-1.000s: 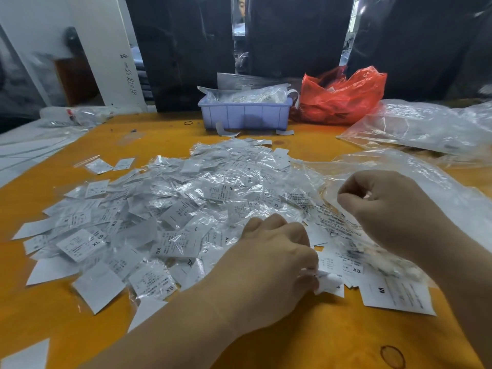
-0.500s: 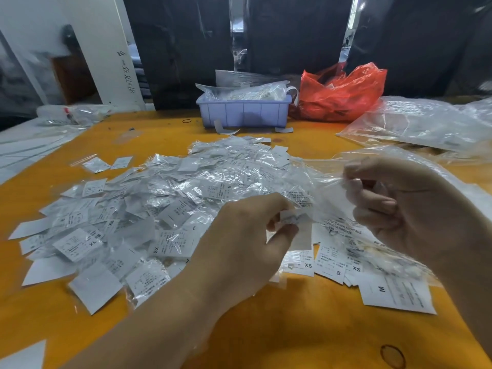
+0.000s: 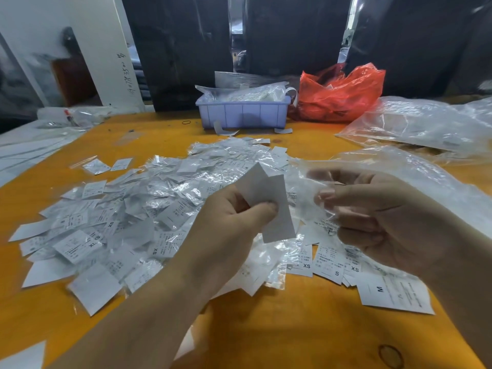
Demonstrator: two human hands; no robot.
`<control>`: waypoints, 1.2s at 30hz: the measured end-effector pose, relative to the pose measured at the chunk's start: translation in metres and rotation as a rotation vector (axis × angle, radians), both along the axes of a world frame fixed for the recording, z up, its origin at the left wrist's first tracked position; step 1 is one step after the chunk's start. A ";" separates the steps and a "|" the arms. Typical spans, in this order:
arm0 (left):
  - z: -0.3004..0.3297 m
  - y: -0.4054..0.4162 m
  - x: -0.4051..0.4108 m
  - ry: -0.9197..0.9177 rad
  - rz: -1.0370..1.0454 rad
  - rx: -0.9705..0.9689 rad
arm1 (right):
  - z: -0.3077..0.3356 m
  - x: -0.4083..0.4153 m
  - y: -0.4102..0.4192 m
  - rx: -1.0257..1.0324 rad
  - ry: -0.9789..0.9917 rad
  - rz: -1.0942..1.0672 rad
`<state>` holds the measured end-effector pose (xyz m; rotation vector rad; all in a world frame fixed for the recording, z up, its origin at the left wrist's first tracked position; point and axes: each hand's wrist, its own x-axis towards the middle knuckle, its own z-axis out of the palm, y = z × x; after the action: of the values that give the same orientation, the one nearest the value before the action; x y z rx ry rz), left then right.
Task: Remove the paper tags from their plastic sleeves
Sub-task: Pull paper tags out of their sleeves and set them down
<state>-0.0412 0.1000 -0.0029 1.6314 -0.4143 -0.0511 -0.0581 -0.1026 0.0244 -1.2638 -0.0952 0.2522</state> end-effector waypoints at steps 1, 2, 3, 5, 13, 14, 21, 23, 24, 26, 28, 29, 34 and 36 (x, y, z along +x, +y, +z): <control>0.000 0.000 0.001 0.042 0.001 -0.036 | -0.001 -0.001 0.001 -0.007 0.000 0.021; 0.000 -0.001 0.001 0.076 0.005 -0.067 | -0.001 -0.001 0.002 -0.014 -0.002 0.037; 0.000 -0.001 0.001 0.103 0.007 -0.096 | -0.002 -0.001 0.002 -0.023 0.000 0.044; 0.002 -0.001 0.001 0.131 0.013 -0.129 | -0.003 0.000 0.003 -0.048 0.012 0.046; 0.003 0.000 0.000 0.090 0.029 -0.081 | -0.002 -0.002 0.006 -0.073 0.028 0.067; 0.003 0.000 0.000 0.082 0.036 -0.094 | -0.002 -0.002 0.006 -0.073 0.028 0.062; 0.006 0.003 0.000 0.052 -0.008 -0.080 | -0.003 -0.001 0.006 -0.073 0.017 0.051; 0.007 0.003 0.000 0.108 -0.014 -0.086 | -0.004 -0.002 0.007 -0.071 0.017 0.045; 0.007 0.001 0.000 0.150 -0.018 -0.095 | -0.004 -0.002 0.007 -0.071 0.016 0.042; 0.007 0.000 0.001 0.197 -0.024 -0.077 | -0.003 -0.001 0.007 -0.074 0.016 0.030; 0.006 0.000 0.001 0.194 -0.025 -0.035 | -0.003 -0.001 0.007 -0.078 0.015 0.020; 0.006 0.000 0.001 0.192 -0.032 -0.025 | -0.003 -0.001 0.007 -0.080 0.013 0.021; 0.008 -0.003 0.006 0.293 -0.030 0.127 | -0.003 -0.004 0.007 -0.079 -0.009 0.047; 0.010 -0.003 0.004 0.335 -0.097 0.125 | -0.002 -0.005 0.008 -0.070 -0.006 0.048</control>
<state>-0.0375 0.0966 0.0069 1.6866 -0.2344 -0.4247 -0.0631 -0.0942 0.0224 -1.3329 -0.1229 0.2954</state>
